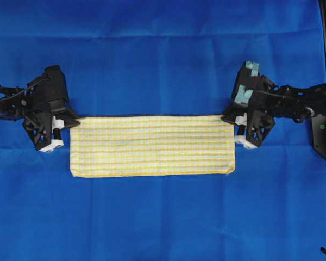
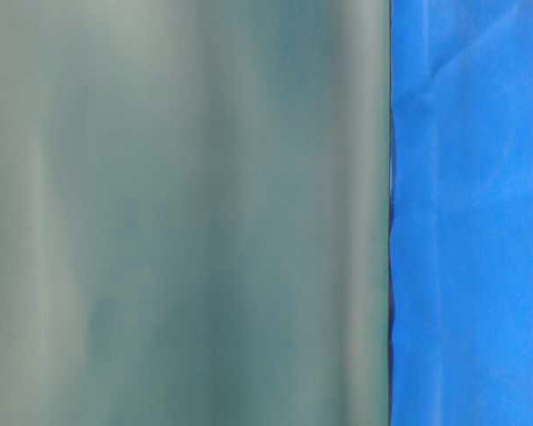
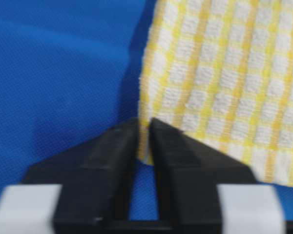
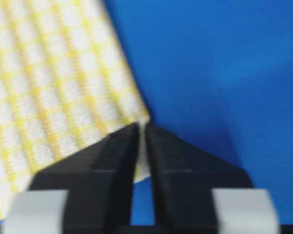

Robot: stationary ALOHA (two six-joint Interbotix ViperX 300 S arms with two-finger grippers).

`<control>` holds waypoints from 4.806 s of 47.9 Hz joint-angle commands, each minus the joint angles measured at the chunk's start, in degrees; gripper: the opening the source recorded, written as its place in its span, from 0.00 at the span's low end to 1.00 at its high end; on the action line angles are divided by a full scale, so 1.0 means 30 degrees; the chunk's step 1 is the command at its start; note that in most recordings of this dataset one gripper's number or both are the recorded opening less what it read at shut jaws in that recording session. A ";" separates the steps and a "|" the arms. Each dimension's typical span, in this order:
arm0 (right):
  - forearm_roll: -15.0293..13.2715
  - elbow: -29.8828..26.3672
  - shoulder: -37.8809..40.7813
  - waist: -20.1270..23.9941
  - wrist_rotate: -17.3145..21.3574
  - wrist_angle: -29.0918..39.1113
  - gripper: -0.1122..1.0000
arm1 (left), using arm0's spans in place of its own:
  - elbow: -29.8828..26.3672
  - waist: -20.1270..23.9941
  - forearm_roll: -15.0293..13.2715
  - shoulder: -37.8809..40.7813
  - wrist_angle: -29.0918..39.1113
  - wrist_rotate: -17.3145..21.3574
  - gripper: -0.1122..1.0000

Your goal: Fold the yellow towel.

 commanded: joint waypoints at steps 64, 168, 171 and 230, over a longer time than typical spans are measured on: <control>-0.0059 -0.0117 -0.7852 -0.0791 -0.0117 0.1699 0.12 | -0.1025 0.0000 0.0029 -0.8262 0.4746 -0.0088 0.13; -0.3340 -0.5684 -0.1934 -0.9141 -0.0352 -0.0615 0.12 | -1.6201 -0.6592 0.0029 0.6299 -0.0586 0.4775 0.13; -0.3311 -0.5273 -0.2402 -0.9258 -0.0352 -0.0586 0.12 | -1.6582 -0.6533 0.0059 0.6563 -0.0586 0.4922 0.13; -0.3486 -1.2773 0.5449 -0.7236 -0.0410 0.1289 0.12 | -0.8555 -0.7266 -0.0146 0.3955 -0.5098 0.2900 0.13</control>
